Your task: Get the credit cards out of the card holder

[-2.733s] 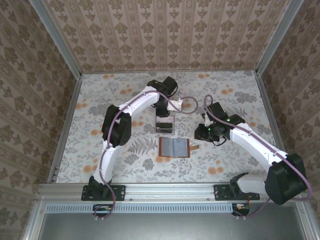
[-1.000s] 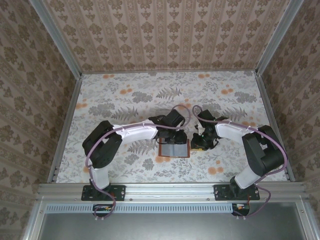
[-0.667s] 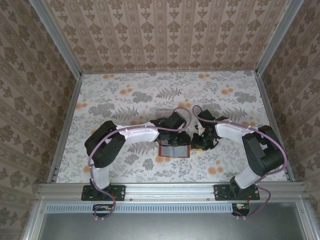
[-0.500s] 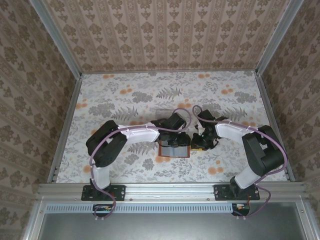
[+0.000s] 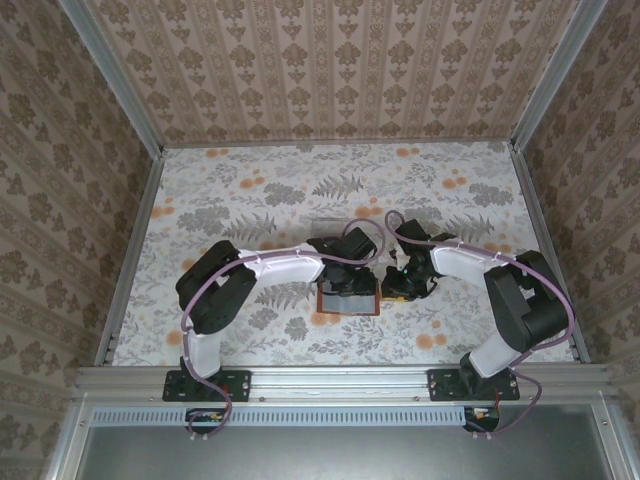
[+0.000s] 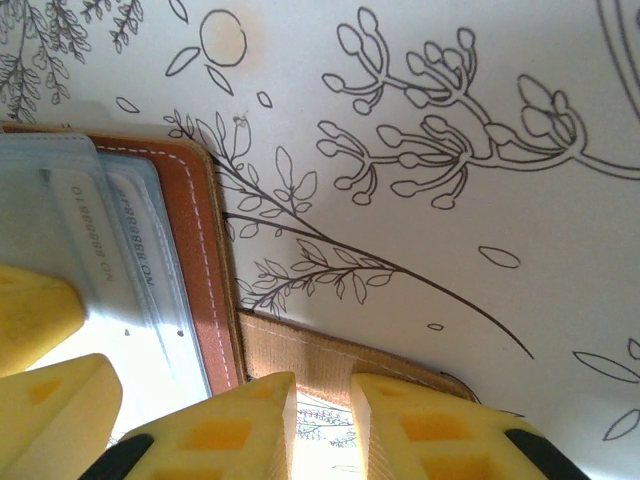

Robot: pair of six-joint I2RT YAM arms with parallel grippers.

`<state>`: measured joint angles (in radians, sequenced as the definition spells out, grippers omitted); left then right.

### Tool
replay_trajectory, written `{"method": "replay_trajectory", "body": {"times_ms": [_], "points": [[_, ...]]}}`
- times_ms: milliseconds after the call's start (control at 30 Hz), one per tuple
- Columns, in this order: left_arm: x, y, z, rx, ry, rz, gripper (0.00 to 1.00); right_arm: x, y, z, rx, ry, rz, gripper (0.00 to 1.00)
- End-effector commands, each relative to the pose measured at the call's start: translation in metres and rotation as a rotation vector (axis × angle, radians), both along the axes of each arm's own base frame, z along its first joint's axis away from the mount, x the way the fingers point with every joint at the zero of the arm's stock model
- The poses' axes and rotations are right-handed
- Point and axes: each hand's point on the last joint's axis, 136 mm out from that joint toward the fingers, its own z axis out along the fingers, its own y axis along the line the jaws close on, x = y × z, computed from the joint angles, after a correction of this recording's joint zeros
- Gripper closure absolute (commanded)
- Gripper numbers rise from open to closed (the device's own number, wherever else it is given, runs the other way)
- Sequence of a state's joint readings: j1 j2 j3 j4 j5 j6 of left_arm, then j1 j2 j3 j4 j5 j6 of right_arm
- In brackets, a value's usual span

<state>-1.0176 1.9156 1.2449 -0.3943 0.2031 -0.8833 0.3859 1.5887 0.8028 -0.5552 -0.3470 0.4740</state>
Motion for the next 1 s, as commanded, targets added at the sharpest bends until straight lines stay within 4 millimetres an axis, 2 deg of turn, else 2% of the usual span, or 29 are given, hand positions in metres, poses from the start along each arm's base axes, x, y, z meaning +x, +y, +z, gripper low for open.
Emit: {"method": "replay_trajectory", "body": {"times_ms": [0, 200, 567, 667, 833, 967], "points": [[-0.005, 0.038, -0.006, 0.21, -0.032, -0.021, 0.63, -0.007, -0.008, -0.013, -0.035, 0.023, -0.007, 0.74], [-0.003, 0.051, 0.002, 0.331, -0.08, -0.047, 0.6, -0.006, -0.007, -0.013, -0.034, 0.023, -0.002, 0.74], [0.001, 0.068, 0.025, 0.391, -0.141, -0.042, 0.59, -0.006, -0.006, -0.013, -0.03, 0.027, -0.001, 0.74], [0.001, 0.068, 0.028, 0.386, -0.148, -0.046, 0.63, -0.006, -0.006, -0.014, -0.03, 0.028, -0.001, 0.73], [0.0, 0.062, 0.026, 0.355, -0.139, -0.057, 0.77, -0.002, -0.005, -0.011, -0.03, 0.019, 0.001, 0.74], [-0.002, 0.069, 0.021, 0.384, -0.134, -0.064, 0.82, -0.002, -0.006, -0.009, -0.035, 0.019, 0.003, 0.73]]}}
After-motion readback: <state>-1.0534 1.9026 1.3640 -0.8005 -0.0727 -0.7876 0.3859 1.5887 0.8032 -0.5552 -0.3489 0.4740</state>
